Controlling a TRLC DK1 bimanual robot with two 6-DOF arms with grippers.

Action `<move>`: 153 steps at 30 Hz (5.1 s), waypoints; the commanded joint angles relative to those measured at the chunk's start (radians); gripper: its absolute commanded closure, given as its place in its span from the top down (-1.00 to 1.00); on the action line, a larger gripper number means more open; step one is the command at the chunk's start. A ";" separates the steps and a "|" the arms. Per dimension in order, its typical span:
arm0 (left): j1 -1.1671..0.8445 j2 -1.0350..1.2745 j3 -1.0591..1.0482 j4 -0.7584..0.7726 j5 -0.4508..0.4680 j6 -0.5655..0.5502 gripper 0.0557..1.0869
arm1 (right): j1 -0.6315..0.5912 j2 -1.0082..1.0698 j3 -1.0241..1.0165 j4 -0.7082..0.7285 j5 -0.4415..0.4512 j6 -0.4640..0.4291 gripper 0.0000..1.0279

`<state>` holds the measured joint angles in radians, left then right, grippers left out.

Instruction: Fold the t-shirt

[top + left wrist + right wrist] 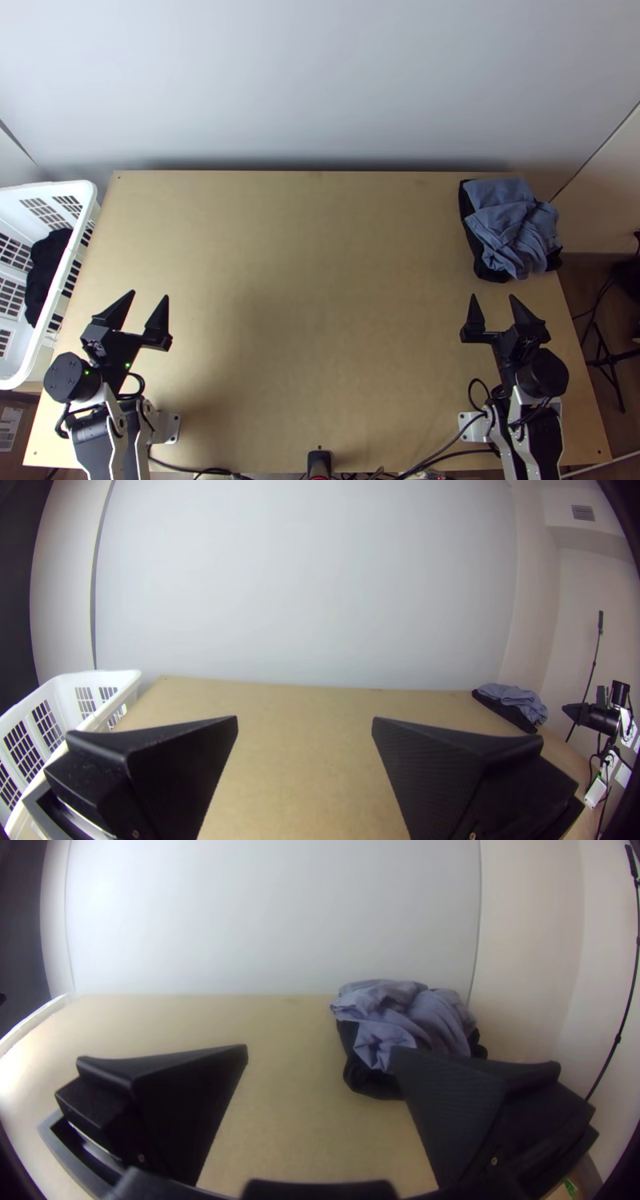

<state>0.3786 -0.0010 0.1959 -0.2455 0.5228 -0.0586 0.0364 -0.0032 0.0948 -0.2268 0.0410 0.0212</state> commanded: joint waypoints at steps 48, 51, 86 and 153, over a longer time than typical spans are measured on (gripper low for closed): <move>-0.133 0.366 0.131 0.124 -0.172 -0.188 0.90 | 0.145 0.201 0.108 0.179 0.002 -0.069 0.93; -0.115 0.550 0.295 0.008 -0.175 -0.162 0.90 | 0.155 0.336 0.198 0.178 0.005 -0.067 0.93; -0.285 1.558 1.386 -0.232 -0.351 -0.110 0.90 | 0.155 1.513 1.339 -0.023 0.105 0.013 0.93; 0.442 2.701 2.093 -0.175 -0.455 0.158 0.90 | 0.546 1.560 1.224 -0.089 0.160 0.014 0.93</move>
<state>0.8078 2.5916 2.2528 -0.4751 0.1246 0.0723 0.5850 1.5532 1.3334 -0.3157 0.1947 0.0433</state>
